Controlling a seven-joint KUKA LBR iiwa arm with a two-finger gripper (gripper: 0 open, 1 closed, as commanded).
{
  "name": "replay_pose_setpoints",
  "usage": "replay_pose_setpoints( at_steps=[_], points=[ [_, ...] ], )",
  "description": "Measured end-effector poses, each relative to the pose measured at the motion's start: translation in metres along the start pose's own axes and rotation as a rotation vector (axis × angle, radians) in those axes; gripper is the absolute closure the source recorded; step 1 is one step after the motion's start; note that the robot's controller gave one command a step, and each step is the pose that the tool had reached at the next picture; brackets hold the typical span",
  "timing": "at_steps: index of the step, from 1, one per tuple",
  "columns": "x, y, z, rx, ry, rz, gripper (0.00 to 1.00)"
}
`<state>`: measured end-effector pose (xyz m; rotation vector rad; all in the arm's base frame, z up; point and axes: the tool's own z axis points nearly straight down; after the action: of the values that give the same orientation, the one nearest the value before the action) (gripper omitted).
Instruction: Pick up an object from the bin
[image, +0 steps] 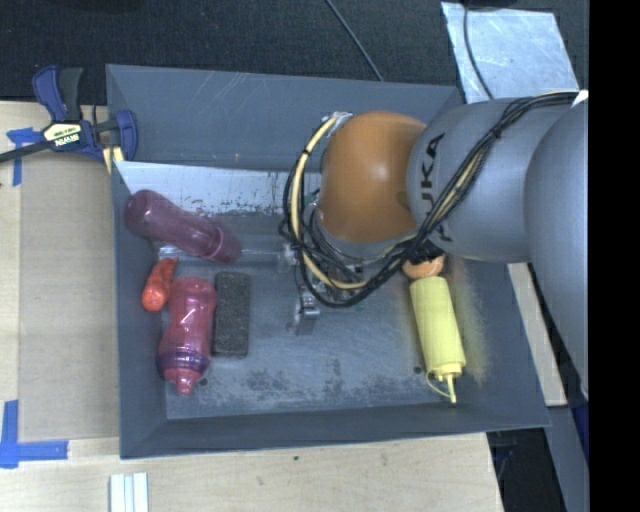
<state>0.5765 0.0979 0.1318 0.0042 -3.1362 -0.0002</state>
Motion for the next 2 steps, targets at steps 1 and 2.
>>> replay_pose_setpoints(
  at_steps=[1,2],
  points=[
    [-0.002,0.0,-0.005,-0.001,-0.008,0.003,0.0],
    [-0.012,0.046,0.063,-0.001,-0.005,-0.392,0.0]
  ],
)
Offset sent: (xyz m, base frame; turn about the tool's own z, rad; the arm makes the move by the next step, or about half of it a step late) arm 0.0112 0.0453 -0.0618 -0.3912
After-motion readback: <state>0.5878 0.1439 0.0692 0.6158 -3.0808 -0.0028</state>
